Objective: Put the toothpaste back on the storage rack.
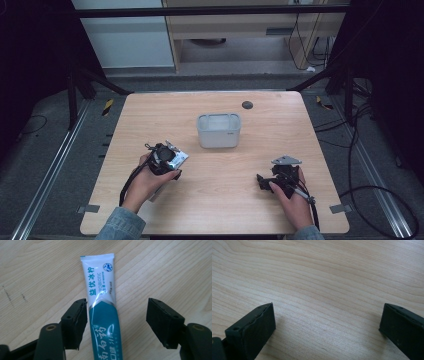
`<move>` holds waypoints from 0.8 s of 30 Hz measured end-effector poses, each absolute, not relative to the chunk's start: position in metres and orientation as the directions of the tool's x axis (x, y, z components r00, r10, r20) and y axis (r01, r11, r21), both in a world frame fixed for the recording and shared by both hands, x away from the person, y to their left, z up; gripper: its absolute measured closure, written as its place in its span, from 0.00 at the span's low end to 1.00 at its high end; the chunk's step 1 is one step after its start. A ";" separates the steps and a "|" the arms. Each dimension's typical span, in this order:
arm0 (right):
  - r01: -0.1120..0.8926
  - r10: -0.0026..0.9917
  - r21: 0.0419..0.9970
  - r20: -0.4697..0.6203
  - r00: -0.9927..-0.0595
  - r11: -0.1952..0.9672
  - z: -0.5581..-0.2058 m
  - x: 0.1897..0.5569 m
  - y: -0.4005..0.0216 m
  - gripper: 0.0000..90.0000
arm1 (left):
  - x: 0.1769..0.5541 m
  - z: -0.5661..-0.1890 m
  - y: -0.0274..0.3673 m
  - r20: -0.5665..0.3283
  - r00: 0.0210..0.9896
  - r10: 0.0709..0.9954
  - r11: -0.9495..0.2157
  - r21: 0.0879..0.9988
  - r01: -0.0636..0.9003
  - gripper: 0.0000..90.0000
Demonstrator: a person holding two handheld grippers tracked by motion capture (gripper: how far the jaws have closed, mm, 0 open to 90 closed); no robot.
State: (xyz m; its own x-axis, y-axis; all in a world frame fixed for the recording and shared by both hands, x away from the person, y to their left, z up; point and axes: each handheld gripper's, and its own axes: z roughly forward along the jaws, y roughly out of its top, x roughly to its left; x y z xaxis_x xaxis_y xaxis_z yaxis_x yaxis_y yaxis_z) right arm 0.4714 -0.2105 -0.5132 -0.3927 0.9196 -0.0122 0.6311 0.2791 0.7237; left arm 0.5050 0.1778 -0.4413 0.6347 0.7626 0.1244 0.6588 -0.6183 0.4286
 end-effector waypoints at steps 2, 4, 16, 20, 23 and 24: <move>0.635 0.920 0.722 -0.006 -0.391 0.274 -0.513 0.471 -0.210 0.00 | 0.509 -0.443 0.179 0.131 0.631 0.764 -0.621 0.413 0.666 0.42; 0.634 0.920 0.723 -0.006 -0.391 0.275 -0.513 0.471 -0.210 0.00 | 0.511 -0.445 0.180 0.129 0.627 0.768 -0.619 0.404 0.674 0.45; 0.635 0.920 0.722 -0.006 -0.391 0.274 -0.513 0.471 -0.210 0.00 | 0.525 -0.459 0.185 0.099 0.621 0.777 -0.609 0.366 0.704 0.51; 0.632 0.920 0.723 -0.010 -0.393 0.278 -0.513 0.471 -0.210 0.00 | 0.528 -0.463 0.184 0.100 0.620 0.778 -0.610 0.357 0.707 0.52; 0.631 0.920 0.724 -0.011 -0.393 0.278 -0.513 0.471 -0.210 0.00 | 0.530 -0.465 0.183 0.098 0.622 0.776 -0.612 0.352 0.708 0.54; 0.632 0.920 0.724 -0.011 -0.393 0.279 -0.513 0.471 -0.210 0.00 | 0.530 -0.465 0.183 0.100 0.624 0.775 -0.615 0.350 0.707 0.54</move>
